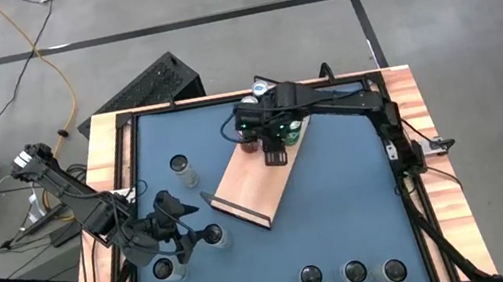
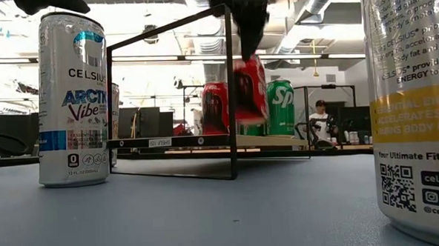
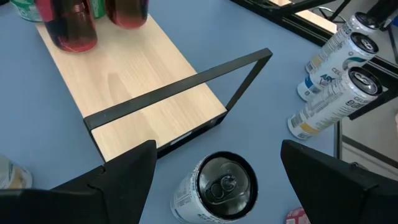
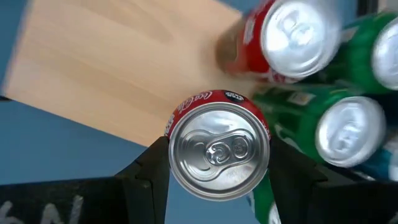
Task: Place canned beverage on shelf
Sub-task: Put top red soda can on the shelf aligned with the other red soda can
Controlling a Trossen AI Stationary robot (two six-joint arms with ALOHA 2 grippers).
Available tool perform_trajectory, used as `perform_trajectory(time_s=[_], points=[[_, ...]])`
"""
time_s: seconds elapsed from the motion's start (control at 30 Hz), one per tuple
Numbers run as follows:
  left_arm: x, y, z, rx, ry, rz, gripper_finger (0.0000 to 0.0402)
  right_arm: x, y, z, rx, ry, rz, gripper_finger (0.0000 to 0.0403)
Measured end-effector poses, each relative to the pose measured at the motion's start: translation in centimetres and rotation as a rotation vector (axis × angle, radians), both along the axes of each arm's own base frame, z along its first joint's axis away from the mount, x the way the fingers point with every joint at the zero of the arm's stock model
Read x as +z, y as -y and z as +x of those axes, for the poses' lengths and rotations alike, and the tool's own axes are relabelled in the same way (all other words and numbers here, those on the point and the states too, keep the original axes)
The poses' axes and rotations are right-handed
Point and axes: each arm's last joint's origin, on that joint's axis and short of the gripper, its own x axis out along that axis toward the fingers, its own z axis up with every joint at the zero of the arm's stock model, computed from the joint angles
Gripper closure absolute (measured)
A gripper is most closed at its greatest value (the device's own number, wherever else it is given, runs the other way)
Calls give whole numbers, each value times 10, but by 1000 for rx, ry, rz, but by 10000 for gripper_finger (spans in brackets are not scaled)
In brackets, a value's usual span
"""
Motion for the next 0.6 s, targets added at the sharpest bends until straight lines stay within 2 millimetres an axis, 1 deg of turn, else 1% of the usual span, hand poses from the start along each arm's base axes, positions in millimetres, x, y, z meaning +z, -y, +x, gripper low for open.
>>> perform_trajectory(time_s=[0.1, 0.17, 0.33, 0.6], points=[[0, 0, 0, 0, 0, 0, 72, -19, 4, 2, -1, -57, 35, 200], [0, 0, 0, 0, 0, 0, 72, -24, 3, 2, 19, -71, 37, 200], [0, 0, 0, 1, -5, 4, 72, -26, 1, 4, 46, -64, 29, 200], [-1, -1, -1, 6, -8, 23, 72, -25, 21, 4, 11, -34, 21, 200]])
